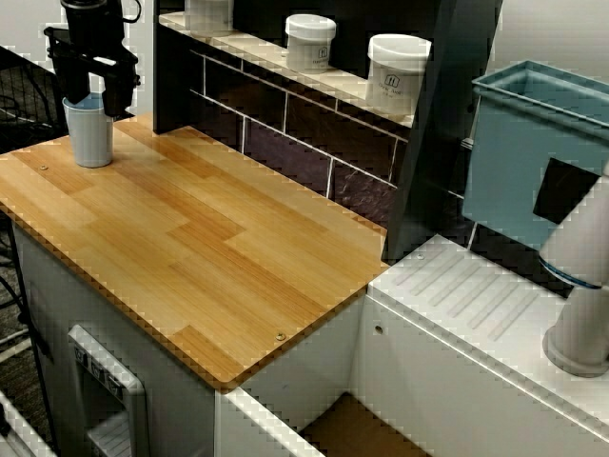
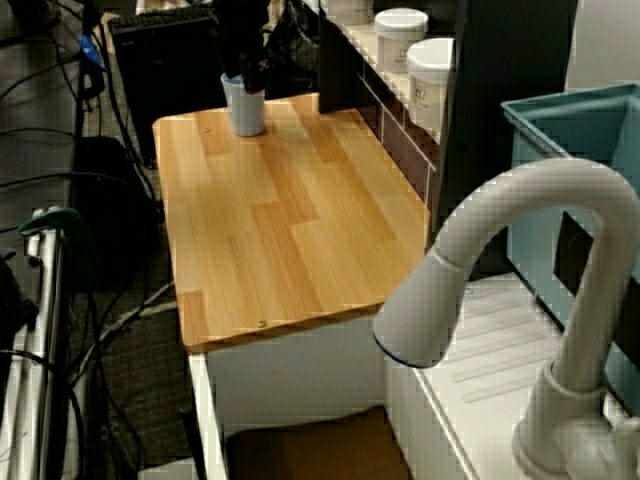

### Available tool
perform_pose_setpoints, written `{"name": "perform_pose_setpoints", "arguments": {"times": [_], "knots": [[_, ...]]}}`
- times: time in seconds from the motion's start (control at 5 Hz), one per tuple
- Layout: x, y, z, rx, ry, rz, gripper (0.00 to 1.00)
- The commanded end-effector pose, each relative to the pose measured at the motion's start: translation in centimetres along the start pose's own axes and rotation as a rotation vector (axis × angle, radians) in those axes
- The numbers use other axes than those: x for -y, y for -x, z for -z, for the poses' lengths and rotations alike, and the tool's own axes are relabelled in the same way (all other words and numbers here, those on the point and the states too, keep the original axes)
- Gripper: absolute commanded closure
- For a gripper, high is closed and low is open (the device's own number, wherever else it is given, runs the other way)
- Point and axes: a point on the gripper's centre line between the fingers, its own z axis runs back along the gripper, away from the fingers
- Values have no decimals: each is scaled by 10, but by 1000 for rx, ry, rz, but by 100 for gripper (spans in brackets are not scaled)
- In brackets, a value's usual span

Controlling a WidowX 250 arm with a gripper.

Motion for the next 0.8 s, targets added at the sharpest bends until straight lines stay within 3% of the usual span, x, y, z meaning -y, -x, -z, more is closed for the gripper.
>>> {"name": "perform_pose_setpoints", "arguments": {"times": [0.0, 0.4, 0.6], "knots": [[-6, 3, -41, 86, -4, -6, 0], [-7, 1, -68, 124, 25, -29, 0], [-24, -1, -73, 135, 11, -45, 0]]}}
